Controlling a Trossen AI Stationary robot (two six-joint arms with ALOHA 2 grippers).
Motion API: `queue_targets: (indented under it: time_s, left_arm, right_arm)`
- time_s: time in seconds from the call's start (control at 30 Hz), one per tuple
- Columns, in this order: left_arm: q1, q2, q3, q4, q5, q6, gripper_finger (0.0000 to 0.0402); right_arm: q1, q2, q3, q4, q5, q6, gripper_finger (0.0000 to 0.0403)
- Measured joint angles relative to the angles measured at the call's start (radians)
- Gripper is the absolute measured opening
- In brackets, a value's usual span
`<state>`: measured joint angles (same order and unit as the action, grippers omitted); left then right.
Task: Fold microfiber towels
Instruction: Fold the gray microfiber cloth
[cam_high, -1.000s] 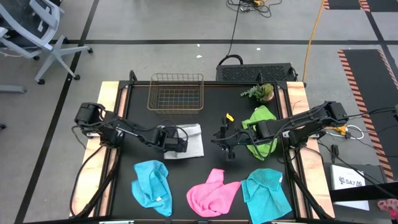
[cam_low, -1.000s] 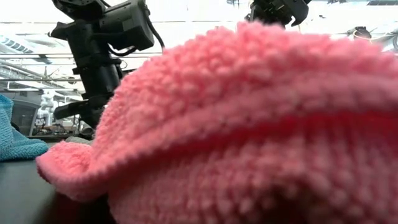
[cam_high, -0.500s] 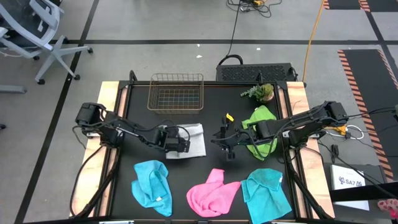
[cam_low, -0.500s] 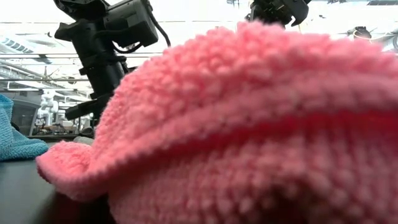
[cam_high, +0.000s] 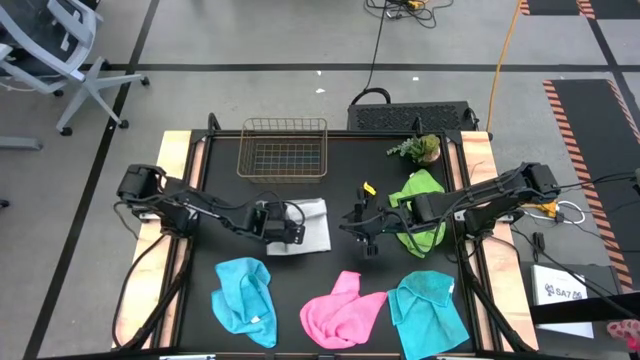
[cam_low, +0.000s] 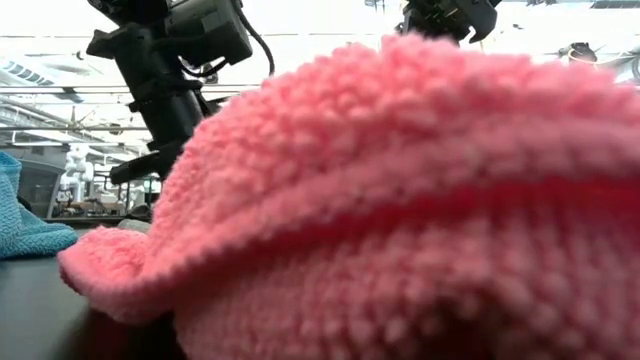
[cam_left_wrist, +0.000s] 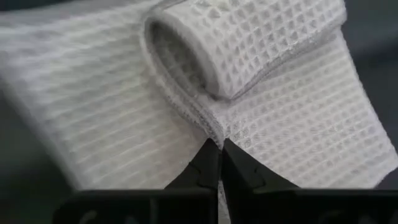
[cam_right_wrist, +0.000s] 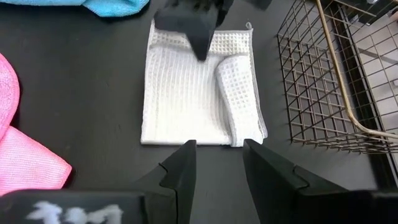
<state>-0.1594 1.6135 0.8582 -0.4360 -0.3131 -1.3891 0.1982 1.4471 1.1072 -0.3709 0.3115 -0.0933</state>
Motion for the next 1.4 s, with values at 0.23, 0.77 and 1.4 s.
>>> queue_targets:
  time_s: [0.23, 0.77, 1.4]
  left_arm:
    - [-0.004, -0.065, 0.07, -0.214, -0.01, 0.001, 0.0005]
    - [-0.025, -0.082, 0.088, -0.456, 0.061, -0.087, 0.0004]
    - [-0.026, -0.081, 0.088, -0.502, 0.113, 0.0, 0.0113]
  right_arm:
    - [0.0, 0.001, 0.001, -0.001, 0.0, 0.0, 0.0122]
    - [0.0, 0.001, 0.001, 0.004, 0.003, -0.001, 0.0122]
    - [0.0, 0.001, 0.0, 0.017, -0.004, -0.001, 0.0122]
